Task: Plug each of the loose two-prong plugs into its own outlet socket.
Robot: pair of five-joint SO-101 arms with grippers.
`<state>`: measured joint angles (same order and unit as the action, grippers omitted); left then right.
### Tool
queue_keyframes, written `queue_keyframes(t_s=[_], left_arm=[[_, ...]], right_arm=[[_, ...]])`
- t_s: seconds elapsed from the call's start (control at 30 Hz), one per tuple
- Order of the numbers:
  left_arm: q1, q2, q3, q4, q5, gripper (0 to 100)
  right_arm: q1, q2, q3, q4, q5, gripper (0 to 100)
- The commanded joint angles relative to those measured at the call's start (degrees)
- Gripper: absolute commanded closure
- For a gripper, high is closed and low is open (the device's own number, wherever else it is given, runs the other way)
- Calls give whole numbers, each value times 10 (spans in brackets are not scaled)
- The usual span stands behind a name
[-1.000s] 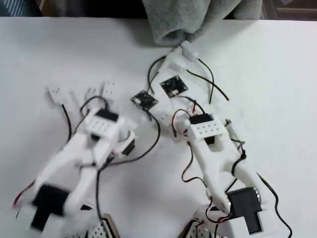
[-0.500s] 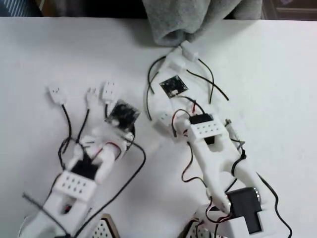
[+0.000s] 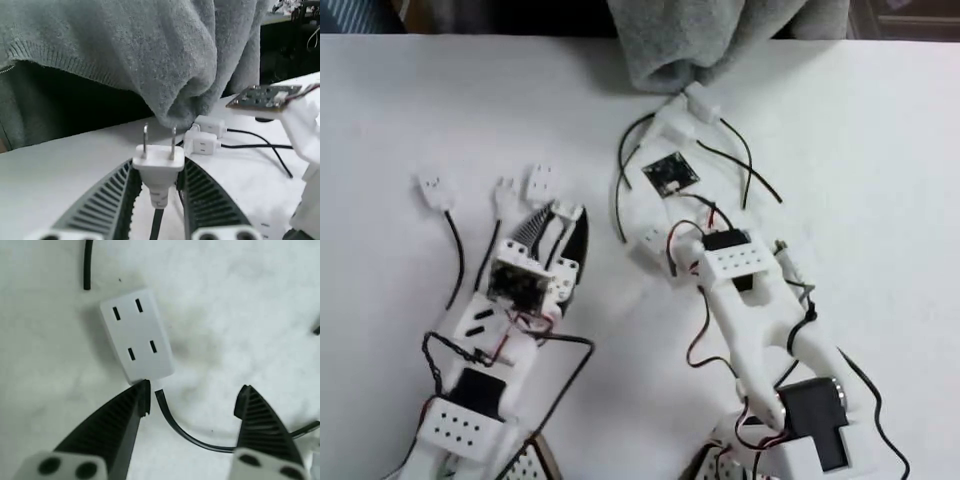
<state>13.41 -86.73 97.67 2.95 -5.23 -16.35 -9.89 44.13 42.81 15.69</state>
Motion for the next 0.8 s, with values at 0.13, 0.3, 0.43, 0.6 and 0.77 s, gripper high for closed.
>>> queue_keyframes(t_s=[0.13,0.3,0.43,0.6,0.77], left_arm=[[0,-24,-4,-7,34,976],[3,-24,-4,10,34,976],[3,-26,-4,11,34,976],[14,-27,-4,-20,35,976],[87,-27,-4,-86,31,976]], right_arm=[[3,-58,-46,27,4,722],[-17,-134,-131,136,4,722],[-65,-182,-193,180,8,722],[-134,-190,-277,204,9,722],[-154,-203,-338,264,8,722]])
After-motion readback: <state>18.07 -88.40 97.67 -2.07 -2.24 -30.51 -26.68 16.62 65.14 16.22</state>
